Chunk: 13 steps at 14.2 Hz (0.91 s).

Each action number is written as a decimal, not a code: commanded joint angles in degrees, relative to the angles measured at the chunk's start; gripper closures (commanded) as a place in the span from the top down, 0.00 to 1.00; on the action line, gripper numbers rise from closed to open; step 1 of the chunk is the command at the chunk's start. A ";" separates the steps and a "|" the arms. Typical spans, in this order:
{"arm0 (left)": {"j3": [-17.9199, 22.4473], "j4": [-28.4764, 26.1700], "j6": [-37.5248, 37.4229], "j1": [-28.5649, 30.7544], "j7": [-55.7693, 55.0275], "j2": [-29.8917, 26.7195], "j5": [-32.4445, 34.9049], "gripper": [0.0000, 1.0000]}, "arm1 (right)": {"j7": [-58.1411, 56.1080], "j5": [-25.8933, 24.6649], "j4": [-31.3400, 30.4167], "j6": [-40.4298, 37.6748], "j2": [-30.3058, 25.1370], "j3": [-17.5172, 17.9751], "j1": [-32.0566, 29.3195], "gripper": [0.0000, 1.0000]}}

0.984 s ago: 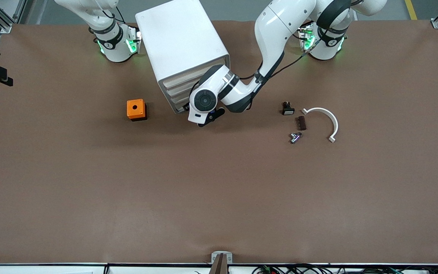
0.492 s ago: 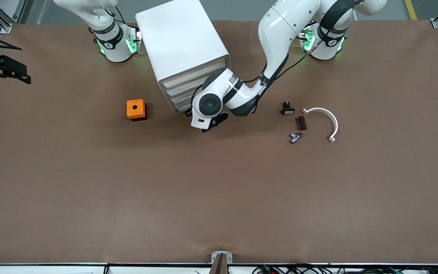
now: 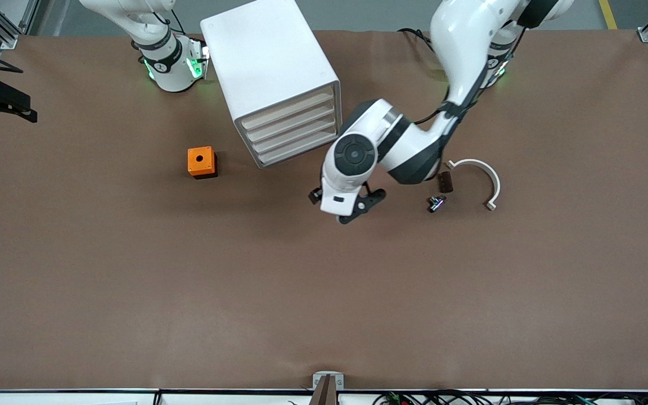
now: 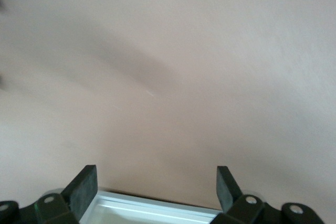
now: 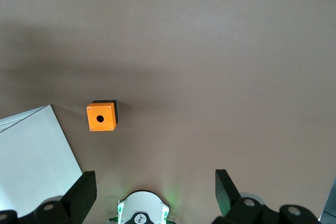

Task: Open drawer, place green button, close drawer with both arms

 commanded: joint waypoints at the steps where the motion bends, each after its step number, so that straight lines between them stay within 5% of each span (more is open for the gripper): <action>1: -0.11 -1.69 -8.53 3.22 6.62 -5.35 4.06 1.00 | 0.31 -0.02 -4.11 1.76 -3.33 0.42 -1.09 1.00; 13: -0.64 -3.44 -30.28 25.38 46.62 -21.79 4.07 1.00 | 0.58 3.49 -8.94 9.50 -6.50 -0.02 -1.88 1.00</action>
